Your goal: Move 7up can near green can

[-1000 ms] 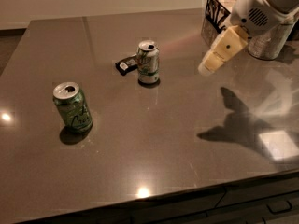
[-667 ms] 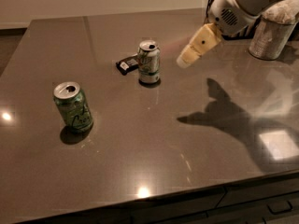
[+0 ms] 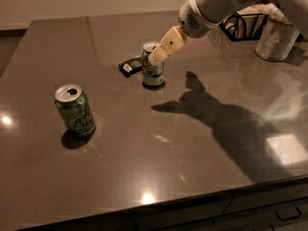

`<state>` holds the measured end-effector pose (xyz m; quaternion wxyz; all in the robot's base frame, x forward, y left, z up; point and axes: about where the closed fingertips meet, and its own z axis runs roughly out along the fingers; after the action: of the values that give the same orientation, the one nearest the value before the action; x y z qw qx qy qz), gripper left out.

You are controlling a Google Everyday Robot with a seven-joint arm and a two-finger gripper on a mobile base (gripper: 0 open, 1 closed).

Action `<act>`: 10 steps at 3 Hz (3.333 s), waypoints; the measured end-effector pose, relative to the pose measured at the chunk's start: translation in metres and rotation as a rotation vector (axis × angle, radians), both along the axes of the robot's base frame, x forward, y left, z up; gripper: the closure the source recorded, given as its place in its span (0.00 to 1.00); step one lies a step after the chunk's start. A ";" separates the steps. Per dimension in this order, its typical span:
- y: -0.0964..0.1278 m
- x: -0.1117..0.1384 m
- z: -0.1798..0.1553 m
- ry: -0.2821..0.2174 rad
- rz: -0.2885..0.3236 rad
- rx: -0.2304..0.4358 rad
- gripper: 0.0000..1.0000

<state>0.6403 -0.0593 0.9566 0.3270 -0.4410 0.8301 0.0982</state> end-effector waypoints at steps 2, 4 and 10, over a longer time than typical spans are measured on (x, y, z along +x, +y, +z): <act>0.045 0.013 -0.016 0.029 0.049 0.022 0.00; 0.057 0.009 -0.040 0.088 0.094 -0.012 0.00; 0.106 -0.096 0.026 0.005 0.484 0.066 1.00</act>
Offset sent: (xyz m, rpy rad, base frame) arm 0.0183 0.0619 -0.0290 0.0181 0.0620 0.0803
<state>0.5447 0.0464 0.9826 0.3062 -0.6158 0.6973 0.2020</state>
